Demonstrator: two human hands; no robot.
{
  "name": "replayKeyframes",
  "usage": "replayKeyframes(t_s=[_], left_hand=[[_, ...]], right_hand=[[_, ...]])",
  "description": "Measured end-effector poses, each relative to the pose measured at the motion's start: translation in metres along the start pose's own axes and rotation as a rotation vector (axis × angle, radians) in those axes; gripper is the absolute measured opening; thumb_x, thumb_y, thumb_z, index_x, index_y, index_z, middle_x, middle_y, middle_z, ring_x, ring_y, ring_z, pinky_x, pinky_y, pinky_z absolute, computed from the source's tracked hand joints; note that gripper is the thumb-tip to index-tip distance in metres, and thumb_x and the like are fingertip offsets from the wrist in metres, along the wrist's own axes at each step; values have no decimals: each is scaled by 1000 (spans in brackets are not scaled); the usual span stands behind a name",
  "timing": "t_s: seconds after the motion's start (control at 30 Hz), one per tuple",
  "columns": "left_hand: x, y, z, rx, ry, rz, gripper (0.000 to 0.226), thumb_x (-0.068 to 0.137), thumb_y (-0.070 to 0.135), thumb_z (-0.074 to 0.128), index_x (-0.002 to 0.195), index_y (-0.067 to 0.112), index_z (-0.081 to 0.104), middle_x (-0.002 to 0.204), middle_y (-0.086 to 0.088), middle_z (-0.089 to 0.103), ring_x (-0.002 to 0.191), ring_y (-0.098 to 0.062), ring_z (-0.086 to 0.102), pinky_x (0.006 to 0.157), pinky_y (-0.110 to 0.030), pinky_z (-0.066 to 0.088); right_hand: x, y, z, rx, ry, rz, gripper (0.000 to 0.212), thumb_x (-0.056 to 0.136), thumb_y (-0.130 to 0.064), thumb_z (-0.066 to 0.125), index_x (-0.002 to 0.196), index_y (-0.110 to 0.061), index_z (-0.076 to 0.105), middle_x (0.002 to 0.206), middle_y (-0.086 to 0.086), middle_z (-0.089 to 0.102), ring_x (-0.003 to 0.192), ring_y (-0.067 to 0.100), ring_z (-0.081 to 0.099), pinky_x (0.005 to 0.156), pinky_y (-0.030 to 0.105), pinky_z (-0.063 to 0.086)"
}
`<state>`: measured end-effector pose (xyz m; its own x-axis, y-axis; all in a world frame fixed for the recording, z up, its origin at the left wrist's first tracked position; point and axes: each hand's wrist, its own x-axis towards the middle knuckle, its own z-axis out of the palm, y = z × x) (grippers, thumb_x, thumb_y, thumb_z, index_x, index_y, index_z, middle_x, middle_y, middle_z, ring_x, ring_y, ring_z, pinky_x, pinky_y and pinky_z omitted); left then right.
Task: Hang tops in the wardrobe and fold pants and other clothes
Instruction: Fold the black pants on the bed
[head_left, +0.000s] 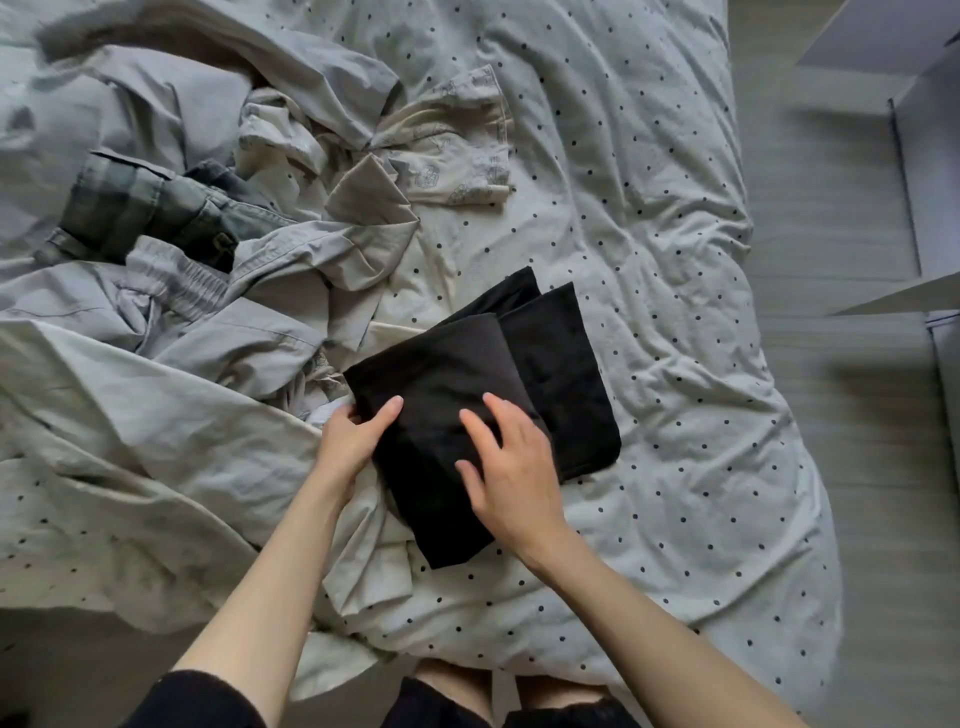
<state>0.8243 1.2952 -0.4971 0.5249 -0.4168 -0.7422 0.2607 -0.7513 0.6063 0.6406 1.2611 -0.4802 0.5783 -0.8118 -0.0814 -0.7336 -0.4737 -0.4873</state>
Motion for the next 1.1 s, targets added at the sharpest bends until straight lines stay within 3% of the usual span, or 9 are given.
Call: replayKeyframes(t_s=[0.07,0.1,0.13,0.17,0.33,0.6,0.87,1.0,1.1], left_hand=[[-3,-4,-3,-61,-94,-83,42,84,35,67,117,12,59,98,-22,68,74,-7,48,54,-19,53],[-4,-4,-6,-68,-137,-126,47,81,41,68,117,12,59,80,-21,68,82,-42,61,90,-45,40],[-3,-3,-9,-75,-182,-163,52,74,47,71,112,12,62,65,-12,66,46,-21,56,45,-21,4],[-3,-1,-12,-91,-224,-195,54,65,50,73,105,14,64,60,-3,61,43,-13,49,48,-21,35],[-13,8,-22,-54,-354,-119,30,74,40,69,95,20,64,76,7,63,57,-4,54,67,-25,42],[-53,50,32,46,-496,265,44,94,-1,45,133,18,46,113,5,58,98,2,53,88,-15,41],[-25,57,119,1437,-520,946,86,83,0,44,150,31,-1,158,10,-5,145,-14,-8,115,-45,-6],[5,63,129,1716,-337,1192,84,89,5,36,142,33,-23,155,10,-20,145,-18,-12,112,-49,-14],[31,74,135,1785,-247,1323,86,91,12,39,135,37,-31,147,13,-30,145,-21,-13,108,-53,-20]], right_hand=[[1,-8,8,-34,-232,-29,62,86,-34,62,142,-19,40,151,16,29,138,35,29,109,50,30],[3,-9,11,-58,-334,-13,65,90,-40,55,147,-24,28,156,13,17,143,32,16,113,50,21],[6,-7,14,-81,-387,8,68,92,-45,49,150,-27,19,158,11,8,145,30,7,114,50,15],[9,-6,16,-85,-412,24,69,93,-48,46,150,-29,13,159,9,4,145,29,2,115,50,13],[29,6,4,264,-458,235,66,93,-53,42,150,-28,19,158,1,11,145,20,8,116,46,16],[57,55,-51,879,-342,519,35,97,-37,44,132,-34,50,111,-35,53,102,-16,48,79,-7,33],[76,125,-73,637,6,761,32,99,-23,34,76,-15,55,85,3,57,90,21,48,78,32,35],[56,125,-51,173,-17,601,52,96,-36,44,142,-14,36,147,9,36,136,25,30,111,38,23],[29,102,-24,-113,10,407,78,83,-52,57,145,-12,33,155,16,21,144,32,17,114,54,7]])
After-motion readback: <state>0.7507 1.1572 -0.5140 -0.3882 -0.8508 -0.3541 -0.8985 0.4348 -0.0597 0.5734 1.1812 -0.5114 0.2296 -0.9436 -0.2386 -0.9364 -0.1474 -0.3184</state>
